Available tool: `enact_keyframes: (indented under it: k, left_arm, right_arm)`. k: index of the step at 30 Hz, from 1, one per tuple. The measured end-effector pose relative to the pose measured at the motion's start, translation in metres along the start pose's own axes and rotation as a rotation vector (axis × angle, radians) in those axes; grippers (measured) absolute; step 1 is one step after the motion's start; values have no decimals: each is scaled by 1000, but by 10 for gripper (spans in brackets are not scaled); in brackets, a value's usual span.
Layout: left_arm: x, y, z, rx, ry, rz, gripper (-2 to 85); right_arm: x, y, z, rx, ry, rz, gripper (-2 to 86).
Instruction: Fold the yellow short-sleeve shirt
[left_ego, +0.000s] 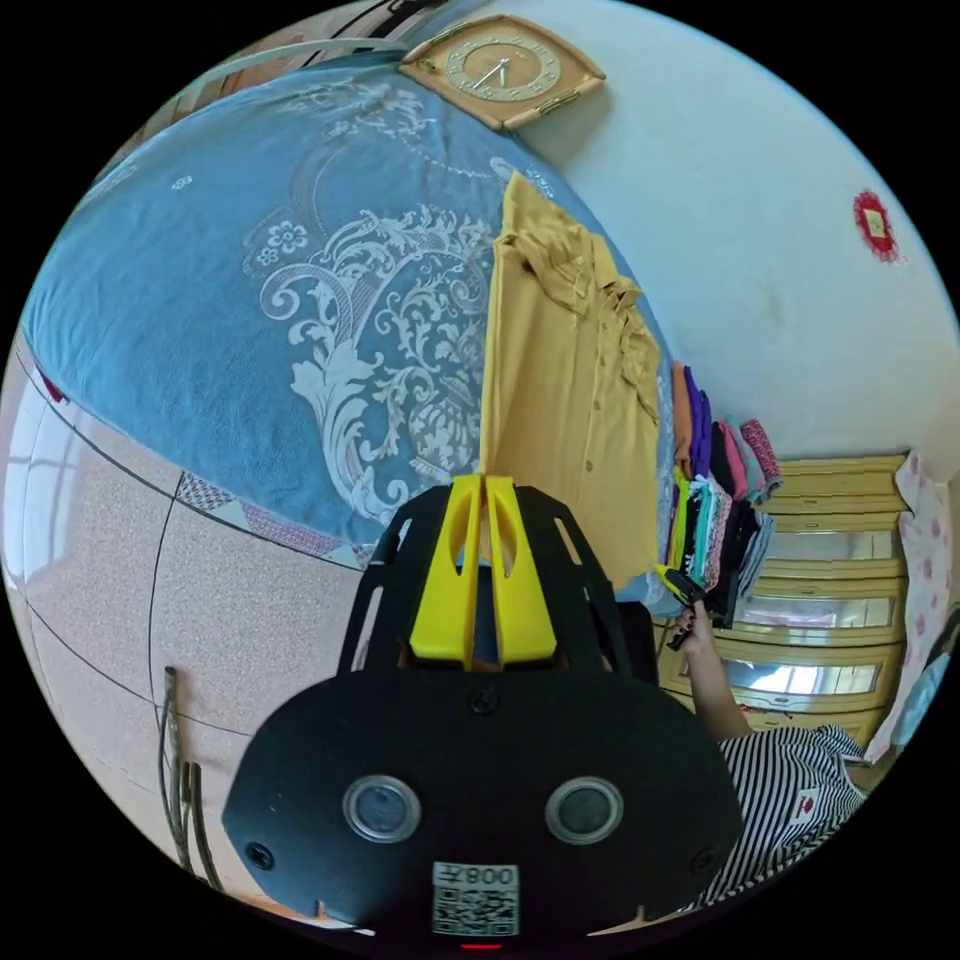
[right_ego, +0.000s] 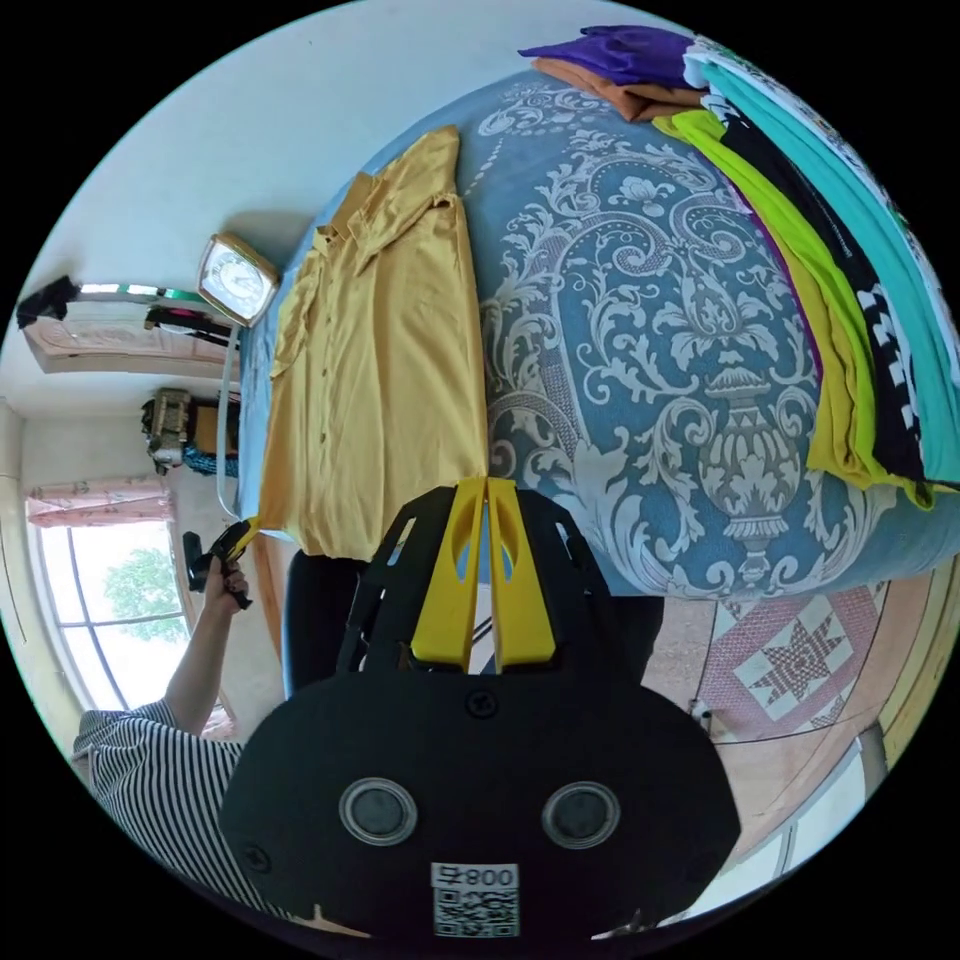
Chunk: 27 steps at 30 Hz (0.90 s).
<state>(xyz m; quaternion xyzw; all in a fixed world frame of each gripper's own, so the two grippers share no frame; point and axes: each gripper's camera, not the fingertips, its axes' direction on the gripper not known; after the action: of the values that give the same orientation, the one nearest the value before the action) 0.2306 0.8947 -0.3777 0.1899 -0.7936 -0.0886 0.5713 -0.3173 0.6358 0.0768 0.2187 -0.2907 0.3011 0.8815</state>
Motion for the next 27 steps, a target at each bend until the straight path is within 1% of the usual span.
enact_keyframes:
  k: [8,13,19,27]
  left_arm:
    - [-10,41,-14,55,88,70,3]
    - [-21,74,-16,41,118,97,3]
    - [-41,115,-25,40,154,96,4]
    - [-62,145,-34,29,189,61,5]
  right_arm:
    - [47,38,-40,86,-127,-63,1]
    - [77,69,-53,91,-138,-118,1]
    - [121,105,-62,91,-182,-122,0]
    - [166,134,-62,75,-174,-121,0]
